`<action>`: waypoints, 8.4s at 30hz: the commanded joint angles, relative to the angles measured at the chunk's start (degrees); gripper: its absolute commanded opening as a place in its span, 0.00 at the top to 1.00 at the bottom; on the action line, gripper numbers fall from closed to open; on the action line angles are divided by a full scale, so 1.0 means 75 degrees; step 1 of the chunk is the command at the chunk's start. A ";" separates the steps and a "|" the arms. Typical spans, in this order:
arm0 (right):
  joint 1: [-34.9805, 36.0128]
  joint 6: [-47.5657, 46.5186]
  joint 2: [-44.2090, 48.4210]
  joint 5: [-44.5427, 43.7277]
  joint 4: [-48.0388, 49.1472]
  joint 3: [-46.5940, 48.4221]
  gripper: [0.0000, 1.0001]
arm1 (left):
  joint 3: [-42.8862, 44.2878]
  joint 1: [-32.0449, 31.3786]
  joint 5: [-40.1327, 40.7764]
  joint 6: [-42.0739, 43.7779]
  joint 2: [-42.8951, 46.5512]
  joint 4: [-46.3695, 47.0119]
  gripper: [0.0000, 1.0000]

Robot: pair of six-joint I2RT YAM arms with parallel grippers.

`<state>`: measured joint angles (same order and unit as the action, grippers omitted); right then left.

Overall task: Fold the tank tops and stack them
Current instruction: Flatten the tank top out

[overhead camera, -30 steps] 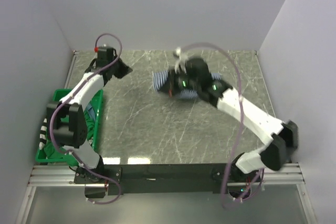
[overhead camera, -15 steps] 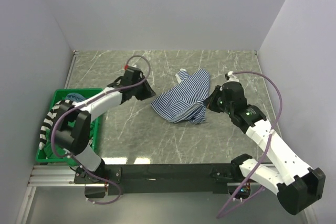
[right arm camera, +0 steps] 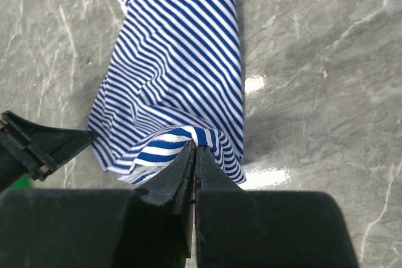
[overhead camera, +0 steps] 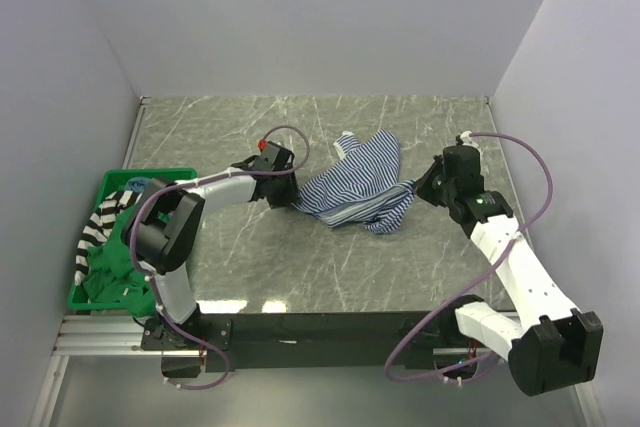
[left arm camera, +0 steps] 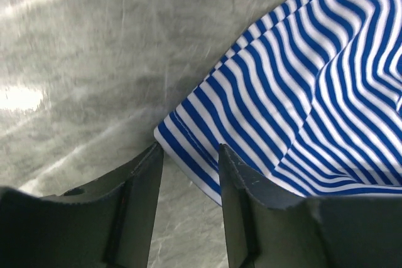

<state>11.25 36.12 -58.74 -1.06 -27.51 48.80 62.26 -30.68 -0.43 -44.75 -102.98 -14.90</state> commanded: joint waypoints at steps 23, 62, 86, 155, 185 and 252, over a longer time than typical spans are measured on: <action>-0.1429 -0.0234 -0.0301 0.0633 0.0761 -0.0248 1.00 | 0.0500 0.0012 -0.0106 0.0283 -0.0003 0.0005 0.56; -0.1254 0.0106 -0.0254 0.2719 0.1781 0.3253 1.00 | 0.4926 0.0762 0.0900 0.0752 0.2339 -0.2547 1.00; -0.1218 0.0727 0.0005 0.3833 0.2752 0.4897 1.00 | 0.5857 0.0867 0.1639 0.0577 0.4228 -0.2281 1.00; 0.0680 0.0785 -0.3910 -0.0011 0.3423 -0.1150 0.57 | -0.2288 -0.0220 0.1275 -0.1671 0.1649 0.0803 0.98; 0.0622 0.0657 0.0536 -0.0467 0.0831 -0.2148 0.54 | -0.4130 -0.2988 0.1321 -0.3560 0.4565 -0.1048 0.98; 0.1331 0.0680 0.0285 0.0153 0.0199 -0.2065 0.55 | -0.2981 0.0068 0.1135 -0.2050 0.4134 -0.0816 0.70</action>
<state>14.55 41.52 -57.41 1.74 -27.66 30.46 37.39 -34.30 7.38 -63.37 -72.27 -22.11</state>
